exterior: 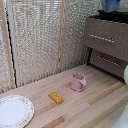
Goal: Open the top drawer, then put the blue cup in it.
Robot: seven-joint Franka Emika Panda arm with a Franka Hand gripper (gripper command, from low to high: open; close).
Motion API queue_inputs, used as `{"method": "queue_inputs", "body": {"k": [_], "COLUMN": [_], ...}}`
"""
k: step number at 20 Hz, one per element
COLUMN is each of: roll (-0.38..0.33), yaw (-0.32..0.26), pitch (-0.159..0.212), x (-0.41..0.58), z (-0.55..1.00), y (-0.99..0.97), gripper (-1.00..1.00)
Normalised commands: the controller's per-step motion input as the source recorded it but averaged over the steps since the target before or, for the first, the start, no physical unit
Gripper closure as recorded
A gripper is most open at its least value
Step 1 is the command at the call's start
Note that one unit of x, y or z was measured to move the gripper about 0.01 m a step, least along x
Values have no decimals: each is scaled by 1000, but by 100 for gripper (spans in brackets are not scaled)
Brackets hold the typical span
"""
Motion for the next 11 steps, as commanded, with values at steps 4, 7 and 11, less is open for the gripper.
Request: {"method": "queue_inputs", "body": {"k": [4, 7, 11], "roll": [106, 125, 94], "yaw": [2, 20, 32], "pitch": [5, -4, -1], "x": [76, 207, 237], "z": [429, 552, 386], "y": [-64, 114, 311], "gripper": [-100, -100, -100]}}
